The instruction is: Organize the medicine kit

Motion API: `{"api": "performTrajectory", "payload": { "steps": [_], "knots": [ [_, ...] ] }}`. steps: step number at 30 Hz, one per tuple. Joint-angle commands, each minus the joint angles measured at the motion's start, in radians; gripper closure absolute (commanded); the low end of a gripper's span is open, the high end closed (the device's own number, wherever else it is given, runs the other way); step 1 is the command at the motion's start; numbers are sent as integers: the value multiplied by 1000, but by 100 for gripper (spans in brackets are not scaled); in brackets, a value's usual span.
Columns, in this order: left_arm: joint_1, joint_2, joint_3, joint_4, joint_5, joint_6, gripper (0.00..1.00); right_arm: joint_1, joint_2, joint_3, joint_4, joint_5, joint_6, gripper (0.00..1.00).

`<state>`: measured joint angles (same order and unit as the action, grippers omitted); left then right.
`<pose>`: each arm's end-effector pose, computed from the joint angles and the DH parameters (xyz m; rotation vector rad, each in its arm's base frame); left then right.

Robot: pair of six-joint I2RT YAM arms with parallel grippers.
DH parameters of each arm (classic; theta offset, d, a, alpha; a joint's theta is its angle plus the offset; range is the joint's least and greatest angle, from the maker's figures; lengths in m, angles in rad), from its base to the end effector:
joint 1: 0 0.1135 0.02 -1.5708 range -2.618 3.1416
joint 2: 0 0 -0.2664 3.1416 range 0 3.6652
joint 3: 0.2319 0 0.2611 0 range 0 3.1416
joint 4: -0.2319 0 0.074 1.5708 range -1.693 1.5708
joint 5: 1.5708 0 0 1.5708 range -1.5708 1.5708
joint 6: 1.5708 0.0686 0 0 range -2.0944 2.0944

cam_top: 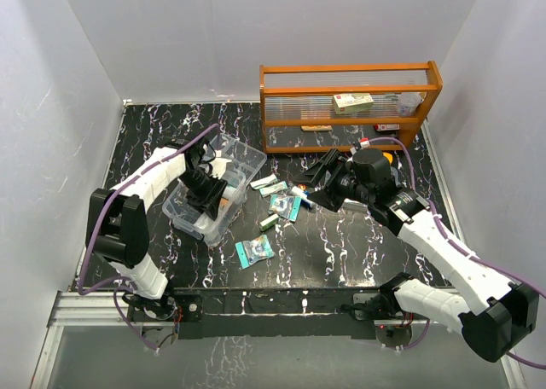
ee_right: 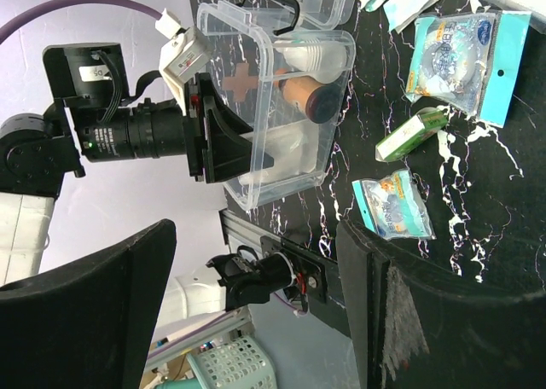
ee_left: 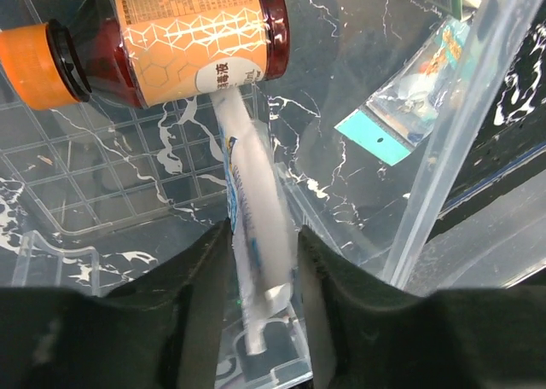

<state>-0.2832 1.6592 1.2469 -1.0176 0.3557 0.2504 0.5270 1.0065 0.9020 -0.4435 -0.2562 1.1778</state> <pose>0.3004 -0.1123 0.1951 0.8168 2.8458 -0.5355 0.2128 0.1439 0.2986 0.5960 2.3029 1.2036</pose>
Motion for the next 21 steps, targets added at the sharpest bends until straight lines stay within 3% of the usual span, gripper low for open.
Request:
{"api": "performTrajectory", "payload": {
  "steps": [1,3,5,12,21],
  "knots": [
    [0,-9,-6,2,14,10,53,-5,-40,14,48,24,-20,26],
    [1,-12,-3,4,-17,7,39,-4,-44,12,50,27,-18,26],
    [2,-17,3,3,-23,7,34,-5,-46,11,51,28,-17,26],
    [2,-29,-17,30,-87,-7,31,-4,-46,-3,61,20,-13,26],
    [1,-13,-35,41,-62,-16,28,-5,-48,-20,75,12,-6,26]
  ]
}}
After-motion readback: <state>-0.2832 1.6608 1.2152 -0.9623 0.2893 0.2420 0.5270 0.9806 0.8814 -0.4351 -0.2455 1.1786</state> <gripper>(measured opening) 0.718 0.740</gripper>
